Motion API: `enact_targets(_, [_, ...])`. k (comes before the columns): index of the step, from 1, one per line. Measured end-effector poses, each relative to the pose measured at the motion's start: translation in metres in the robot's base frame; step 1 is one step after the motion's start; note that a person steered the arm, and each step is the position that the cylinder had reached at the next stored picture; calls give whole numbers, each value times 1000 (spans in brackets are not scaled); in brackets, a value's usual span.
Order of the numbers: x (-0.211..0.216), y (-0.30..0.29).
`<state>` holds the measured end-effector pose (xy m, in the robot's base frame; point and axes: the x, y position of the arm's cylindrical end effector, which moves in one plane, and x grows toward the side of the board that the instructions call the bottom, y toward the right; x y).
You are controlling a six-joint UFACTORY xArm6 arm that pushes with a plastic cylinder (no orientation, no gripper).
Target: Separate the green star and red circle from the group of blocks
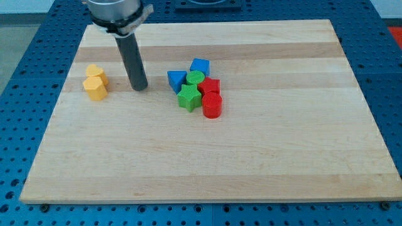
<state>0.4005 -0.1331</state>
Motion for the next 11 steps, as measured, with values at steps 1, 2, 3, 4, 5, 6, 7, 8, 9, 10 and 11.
enact_targets(1, [3, 36])
enact_targets(2, [9, 78])
enact_targets(3, [31, 111])
enact_targets(4, [51, 143])
enact_targets(5, [66, 173])
enact_targets(6, [77, 184])
enact_targets(7, [80, 174])
enact_targets(8, [80, 151])
enact_targets(9, [86, 120])
enact_targets(10, [100, 108])
enact_targets(11, [107, 132])
